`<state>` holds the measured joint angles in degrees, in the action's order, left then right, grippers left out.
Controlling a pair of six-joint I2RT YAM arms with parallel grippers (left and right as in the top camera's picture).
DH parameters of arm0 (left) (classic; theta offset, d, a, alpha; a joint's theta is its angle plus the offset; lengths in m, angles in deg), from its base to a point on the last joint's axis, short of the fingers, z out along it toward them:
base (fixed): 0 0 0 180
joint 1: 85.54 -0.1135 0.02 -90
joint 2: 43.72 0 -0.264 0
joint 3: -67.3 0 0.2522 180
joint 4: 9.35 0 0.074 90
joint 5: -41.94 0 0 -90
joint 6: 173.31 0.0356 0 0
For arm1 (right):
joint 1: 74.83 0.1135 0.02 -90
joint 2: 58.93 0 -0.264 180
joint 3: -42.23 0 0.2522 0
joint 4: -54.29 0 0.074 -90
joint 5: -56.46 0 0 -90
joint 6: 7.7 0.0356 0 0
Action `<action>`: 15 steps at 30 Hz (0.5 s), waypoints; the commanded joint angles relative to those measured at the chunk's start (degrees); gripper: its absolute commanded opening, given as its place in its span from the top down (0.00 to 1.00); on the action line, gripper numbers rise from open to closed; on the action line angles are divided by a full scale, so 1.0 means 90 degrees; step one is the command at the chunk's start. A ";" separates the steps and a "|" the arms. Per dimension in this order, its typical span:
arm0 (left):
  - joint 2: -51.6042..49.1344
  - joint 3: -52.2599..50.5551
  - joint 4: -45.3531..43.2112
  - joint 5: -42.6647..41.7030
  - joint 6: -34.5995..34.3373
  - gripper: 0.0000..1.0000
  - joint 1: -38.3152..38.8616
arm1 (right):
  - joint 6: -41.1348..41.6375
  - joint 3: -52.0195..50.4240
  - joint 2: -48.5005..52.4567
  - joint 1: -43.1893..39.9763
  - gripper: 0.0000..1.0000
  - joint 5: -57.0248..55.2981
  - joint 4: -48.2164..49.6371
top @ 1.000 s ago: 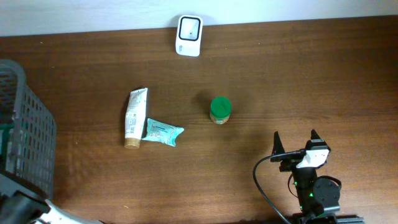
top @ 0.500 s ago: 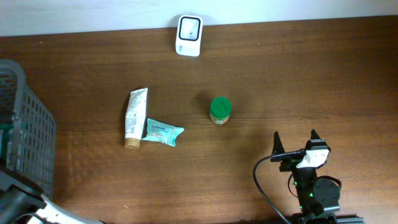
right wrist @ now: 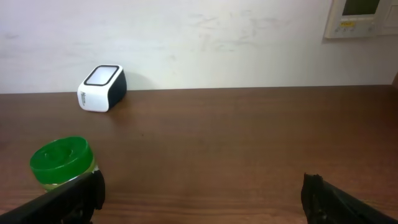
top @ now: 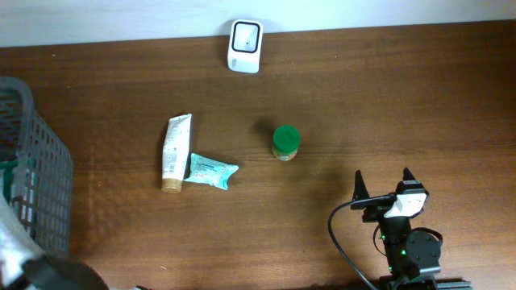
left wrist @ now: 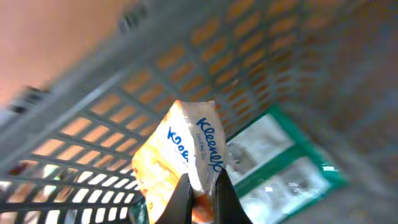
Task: Scan the item barcode
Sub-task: 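Grasp the small orange Kleenex pack in the basket with left gripper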
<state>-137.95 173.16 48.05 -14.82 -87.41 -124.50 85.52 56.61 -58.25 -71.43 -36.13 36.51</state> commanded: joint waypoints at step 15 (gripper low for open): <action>0.1615 -0.1042 0.2251 -0.2764 -0.0726 1.00 0.3786 | 0.0019 -0.0034 -0.0036 -0.0049 0.02 -0.0078 -0.0036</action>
<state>-119.83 168.83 68.99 -39.13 -93.49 -91.06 85.52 56.61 -58.25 -71.43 -36.16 36.51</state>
